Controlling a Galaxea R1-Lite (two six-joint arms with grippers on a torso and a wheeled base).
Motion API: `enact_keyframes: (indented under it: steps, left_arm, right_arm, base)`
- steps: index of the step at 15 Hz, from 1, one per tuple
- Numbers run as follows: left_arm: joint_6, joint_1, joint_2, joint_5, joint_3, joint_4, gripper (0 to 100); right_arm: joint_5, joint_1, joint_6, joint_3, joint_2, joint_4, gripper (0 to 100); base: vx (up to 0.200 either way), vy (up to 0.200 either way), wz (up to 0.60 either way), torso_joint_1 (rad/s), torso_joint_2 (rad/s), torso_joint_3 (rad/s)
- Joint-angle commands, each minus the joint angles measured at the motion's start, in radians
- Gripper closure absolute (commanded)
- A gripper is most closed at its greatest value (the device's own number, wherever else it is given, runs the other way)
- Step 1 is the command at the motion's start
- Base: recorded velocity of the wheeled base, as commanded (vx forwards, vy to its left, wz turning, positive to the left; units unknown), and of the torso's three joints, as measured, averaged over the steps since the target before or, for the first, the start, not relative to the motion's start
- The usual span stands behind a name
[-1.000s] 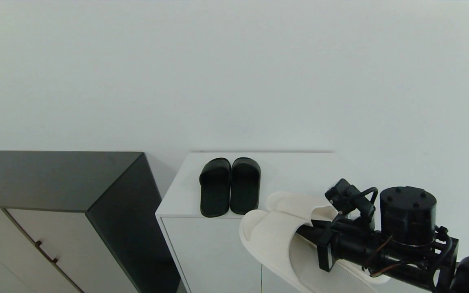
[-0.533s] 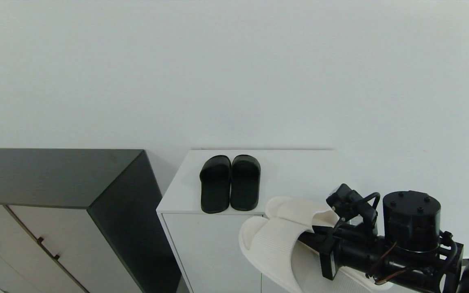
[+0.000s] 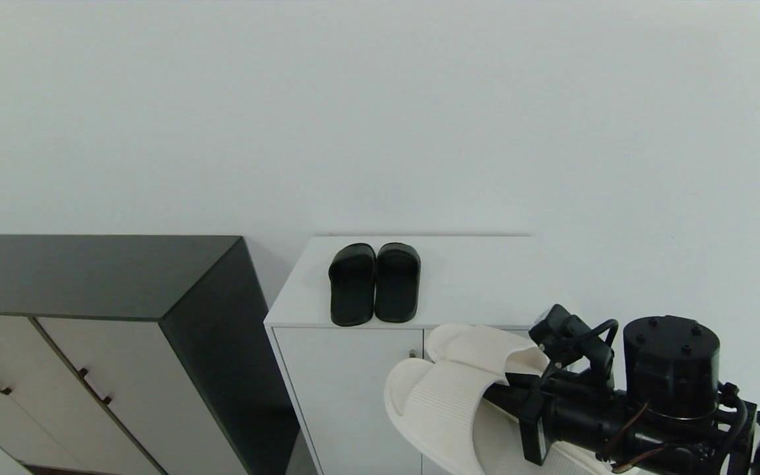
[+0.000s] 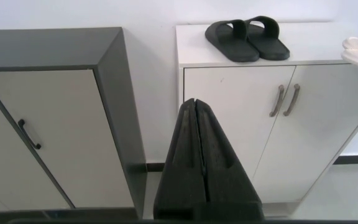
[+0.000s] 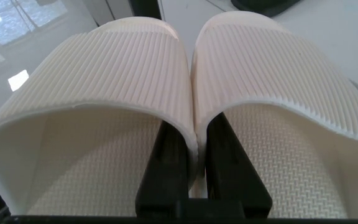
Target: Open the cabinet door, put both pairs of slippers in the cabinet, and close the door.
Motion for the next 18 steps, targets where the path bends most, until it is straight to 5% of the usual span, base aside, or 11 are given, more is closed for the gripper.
enact_keyframes:
  steps: [1, 11, 18]
  left_arm:
    - [0.0, 0.0, 0.001, 0.0, -0.001, 0.0, 100]
    - [0.0, 0.0, 0.001, 0.0, -0.001, 0.0, 100]
    - [0.001, 0.0, 0.001, 0.0, -0.001, 0.0, 100]
  right_arm:
    - [0.0, 0.0, 0.002, 0.001, 0.002, 0.0, 100]
    - [0.002, 0.009, 0.002, 0.012, 0.005, 0.0, 100]
    - [0.003, 0.009, 0.002, 0.015, 0.008, 0.001, 100]
  base:
    - [0.0, 0.0, 0.0, 0.0, 0.0, 0.0]
    - [0.0, 0.0, 0.0, 0.0, 0.0, 0.0]
    - [0.0, 0.0, 0.0, -0.144, 0.33, 0.177]
